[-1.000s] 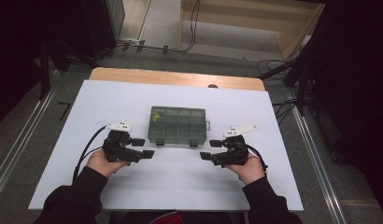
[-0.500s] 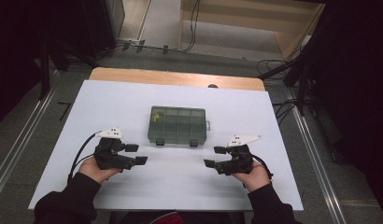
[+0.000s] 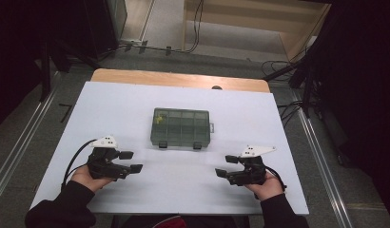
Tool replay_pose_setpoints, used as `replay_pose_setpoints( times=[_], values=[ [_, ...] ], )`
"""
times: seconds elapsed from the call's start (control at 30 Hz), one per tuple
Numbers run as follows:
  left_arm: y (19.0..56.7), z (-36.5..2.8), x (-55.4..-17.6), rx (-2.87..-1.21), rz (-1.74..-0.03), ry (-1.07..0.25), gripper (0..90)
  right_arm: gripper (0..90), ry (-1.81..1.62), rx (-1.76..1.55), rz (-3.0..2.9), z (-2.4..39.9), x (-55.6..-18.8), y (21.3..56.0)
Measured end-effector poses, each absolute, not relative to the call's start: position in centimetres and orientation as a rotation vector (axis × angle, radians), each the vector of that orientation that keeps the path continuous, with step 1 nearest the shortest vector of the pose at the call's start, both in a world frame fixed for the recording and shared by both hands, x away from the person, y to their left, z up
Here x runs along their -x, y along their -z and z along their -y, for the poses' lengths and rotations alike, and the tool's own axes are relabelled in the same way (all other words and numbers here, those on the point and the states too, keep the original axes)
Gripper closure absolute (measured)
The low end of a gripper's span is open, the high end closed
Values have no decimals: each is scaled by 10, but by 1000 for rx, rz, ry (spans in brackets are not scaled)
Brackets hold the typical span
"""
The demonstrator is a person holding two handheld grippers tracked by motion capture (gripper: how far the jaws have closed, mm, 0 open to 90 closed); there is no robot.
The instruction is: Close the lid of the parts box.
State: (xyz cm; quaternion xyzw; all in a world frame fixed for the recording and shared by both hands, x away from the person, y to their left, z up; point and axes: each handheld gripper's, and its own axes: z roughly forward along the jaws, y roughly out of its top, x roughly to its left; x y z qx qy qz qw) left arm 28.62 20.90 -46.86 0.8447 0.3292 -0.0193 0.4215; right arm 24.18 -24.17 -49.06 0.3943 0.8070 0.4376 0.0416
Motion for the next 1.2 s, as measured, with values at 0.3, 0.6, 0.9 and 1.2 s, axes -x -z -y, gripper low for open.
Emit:
replay_pose_setpoints(
  times=[0.3, 0.6, 0.9, 1.2],
  values=[
    [472, -214, -276, -2120, -842, 79, 292, 261, -1338, -1216, -2468, 246, -237, 494],
    [475, -213, -276, -2131, -842, 88, 292, 262, -1341, -1222, -2467, 247, -234, 495],
    [475, -212, -277, -2146, -834, 87, 292, 262, -1349, -1218, -2466, 247, -236, 496],
    [475, -212, -276, -2146, -836, 90, 292, 262, -1355, -1224, -2467, 247, -235, 496]
  ],
)
